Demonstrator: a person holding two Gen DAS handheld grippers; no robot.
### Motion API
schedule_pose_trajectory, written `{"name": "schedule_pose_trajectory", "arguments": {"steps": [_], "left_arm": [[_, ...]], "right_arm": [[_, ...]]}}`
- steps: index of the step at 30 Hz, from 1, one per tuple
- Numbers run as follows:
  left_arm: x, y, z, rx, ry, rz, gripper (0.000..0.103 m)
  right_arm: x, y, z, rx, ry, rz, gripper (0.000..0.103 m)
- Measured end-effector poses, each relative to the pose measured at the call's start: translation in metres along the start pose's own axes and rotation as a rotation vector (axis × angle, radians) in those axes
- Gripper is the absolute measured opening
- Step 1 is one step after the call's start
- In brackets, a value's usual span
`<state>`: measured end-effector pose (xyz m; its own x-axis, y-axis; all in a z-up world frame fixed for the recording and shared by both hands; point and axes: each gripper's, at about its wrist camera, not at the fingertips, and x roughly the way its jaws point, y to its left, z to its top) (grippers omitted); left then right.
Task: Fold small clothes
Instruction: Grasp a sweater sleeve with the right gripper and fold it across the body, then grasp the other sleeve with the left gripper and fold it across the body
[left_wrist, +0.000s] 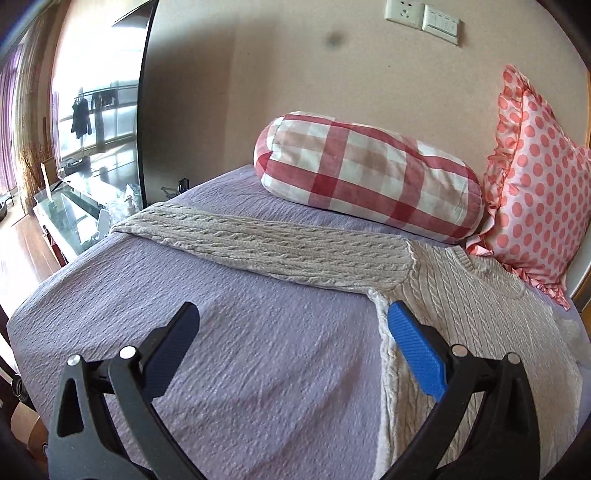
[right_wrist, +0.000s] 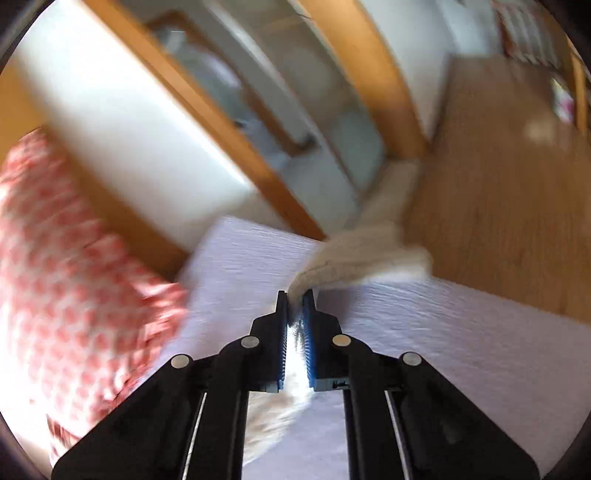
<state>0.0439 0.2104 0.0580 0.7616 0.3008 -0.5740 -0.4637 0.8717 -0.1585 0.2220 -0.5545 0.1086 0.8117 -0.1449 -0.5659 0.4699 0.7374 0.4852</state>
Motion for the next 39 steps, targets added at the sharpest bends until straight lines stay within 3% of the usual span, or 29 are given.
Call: {"name": "schedule_pose_trajectory", "arguments": {"steps": [4,8,12,15,17,19,21,23,26,30,35,39], "left_arm": [[0.015,0.045,0.012,-0.124,0.051,0.001,0.101],[0.027,0.078,0.020,-0.201,0.084,0.038,0.101],[0.038,0.097,0.027,-0.275,0.118,0.021,0.101],[0.047,0.108,0.033,-0.321,0.135,0.020,0.101],[0.051,0.116,0.038,-0.351,0.141,0.026,0.101],[0.057,0.127,0.042,-0.379,0.150,0.029,0.101],[0.065,0.140,0.047,-0.414,0.164,0.034,0.099],[0.075,0.155,0.050,-0.467,0.185,0.022,0.093],[0.090,0.181,0.050,-0.584,0.219,-0.026,0.084],[0.097,0.205,0.056,-0.679,0.198,-0.059,0.080],[0.113,0.229,0.067,-0.769,0.189,-0.095,0.073],[0.126,0.250,0.074,-0.845,0.198,-0.109,0.060]], "right_arm": [[-0.067,0.114,-0.031,-0.275,-0.029,0.295,0.009],[-0.102,0.214,-0.096,-0.469,0.059,0.543,0.009],[-0.093,0.297,-0.187,-0.592,0.229,0.672,0.009],[-0.063,0.342,-0.273,-0.711,0.528,0.650,0.010],[-0.056,0.343,-0.302,-0.708,0.660,0.642,0.010],[-0.069,0.327,-0.295,-0.666,0.633,0.665,0.016],[-0.087,0.308,-0.273,-0.626,0.542,0.658,0.053],[-0.100,0.293,-0.245,-0.605,0.460,0.645,0.064],[-0.108,0.277,-0.228,-0.606,0.416,0.604,0.064],[-0.109,0.257,-0.222,-0.595,0.413,0.558,0.066],[-0.102,0.245,-0.224,-0.563,0.419,0.553,0.069],[-0.101,0.242,-0.227,-0.561,0.420,0.556,0.070]]}}
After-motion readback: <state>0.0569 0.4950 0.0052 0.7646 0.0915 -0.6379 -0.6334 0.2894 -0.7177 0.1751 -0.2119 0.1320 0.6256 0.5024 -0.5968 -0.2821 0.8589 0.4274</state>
